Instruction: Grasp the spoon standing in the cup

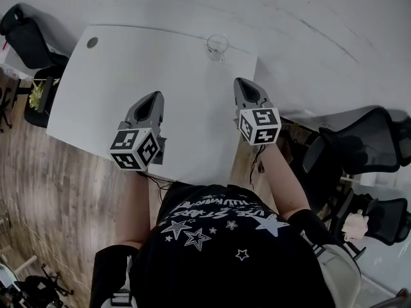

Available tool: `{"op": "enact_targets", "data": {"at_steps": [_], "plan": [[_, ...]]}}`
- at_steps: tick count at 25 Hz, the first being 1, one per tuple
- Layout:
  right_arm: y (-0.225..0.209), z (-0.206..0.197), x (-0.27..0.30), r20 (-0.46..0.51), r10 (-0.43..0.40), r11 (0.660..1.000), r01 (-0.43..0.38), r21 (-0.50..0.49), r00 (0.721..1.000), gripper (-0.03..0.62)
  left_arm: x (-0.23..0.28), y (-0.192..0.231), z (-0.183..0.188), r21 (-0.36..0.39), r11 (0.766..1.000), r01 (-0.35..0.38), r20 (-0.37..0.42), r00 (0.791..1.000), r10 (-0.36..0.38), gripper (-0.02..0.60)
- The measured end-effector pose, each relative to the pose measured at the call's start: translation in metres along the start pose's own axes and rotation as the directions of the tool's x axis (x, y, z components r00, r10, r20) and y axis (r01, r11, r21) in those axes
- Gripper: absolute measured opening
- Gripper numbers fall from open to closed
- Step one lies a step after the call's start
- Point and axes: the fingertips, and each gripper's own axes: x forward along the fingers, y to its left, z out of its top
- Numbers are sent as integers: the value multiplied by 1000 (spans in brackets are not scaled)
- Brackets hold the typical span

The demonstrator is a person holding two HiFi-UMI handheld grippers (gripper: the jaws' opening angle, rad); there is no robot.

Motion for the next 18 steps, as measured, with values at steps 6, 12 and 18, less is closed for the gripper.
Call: {"op": "enact_targets", "data": {"at_steps": [6, 12, 18], "plan": [[9, 2, 36, -58, 13, 999, -16, -48, 998, 9, 10, 11, 1, -9, 999, 31, -11, 999, -31, 8], [20, 2, 75, -109, 49, 991, -62, -120, 993, 52, 23, 29, 1, -14, 999, 41, -16, 999, -41, 8], [12, 4, 103, -128, -7, 978, -20, -209, 992, 117, 33, 47, -3, -27, 999, 25, -27, 999, -26, 8]]}}
